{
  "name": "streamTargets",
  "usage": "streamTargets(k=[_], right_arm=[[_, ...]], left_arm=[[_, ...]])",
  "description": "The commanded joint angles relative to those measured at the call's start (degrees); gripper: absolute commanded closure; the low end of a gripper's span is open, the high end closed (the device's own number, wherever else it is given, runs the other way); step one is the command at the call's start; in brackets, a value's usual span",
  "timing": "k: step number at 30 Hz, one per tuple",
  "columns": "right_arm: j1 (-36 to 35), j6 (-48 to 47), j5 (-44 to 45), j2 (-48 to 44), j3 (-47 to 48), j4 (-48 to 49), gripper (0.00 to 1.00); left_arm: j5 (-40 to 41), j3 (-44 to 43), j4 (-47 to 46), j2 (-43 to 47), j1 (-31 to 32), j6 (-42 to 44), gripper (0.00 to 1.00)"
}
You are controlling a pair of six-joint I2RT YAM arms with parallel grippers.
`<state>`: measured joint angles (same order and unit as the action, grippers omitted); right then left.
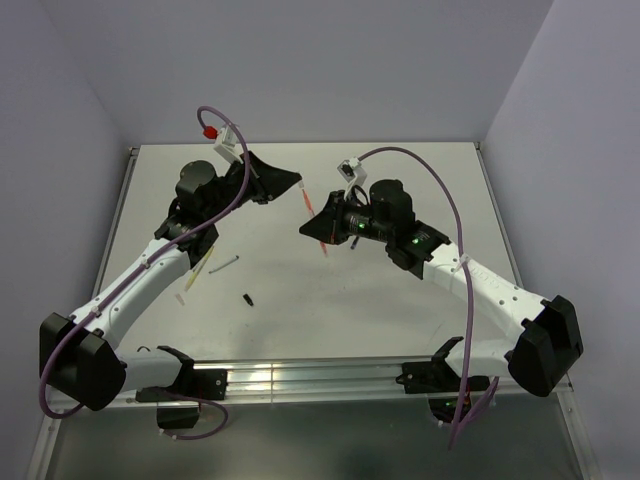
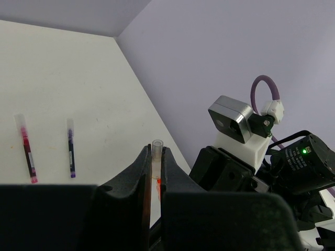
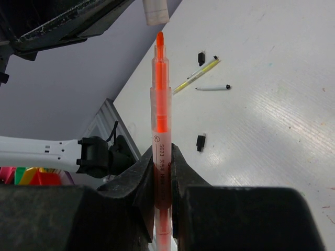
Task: Insert the pens into the pen caps
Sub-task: Insert the pen cap onto the pen.
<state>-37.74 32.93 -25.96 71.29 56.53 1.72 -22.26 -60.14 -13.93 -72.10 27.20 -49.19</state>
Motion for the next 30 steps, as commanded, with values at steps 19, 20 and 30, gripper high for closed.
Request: streamTargets(k=[19,20,30], right_arm=[[0.65,-1.02,0.29,-1.50,1.39,1.10,1.00],[0.65,-1.02,0.29,-1.50,1.39,1.18,1.00],[1.00,-1.29,0.73,-2.47,1.12,1.18,1.00]], left_arm=[[-2.00,-0.77,-3.03,0.38,0.75,0.23,1.00],[-2.00,-0.77,-3.12,0.38,0.75,0.23,1.00],[-1.38,-1.21,-2.06,0.38,1.36,1.29,1.00]])
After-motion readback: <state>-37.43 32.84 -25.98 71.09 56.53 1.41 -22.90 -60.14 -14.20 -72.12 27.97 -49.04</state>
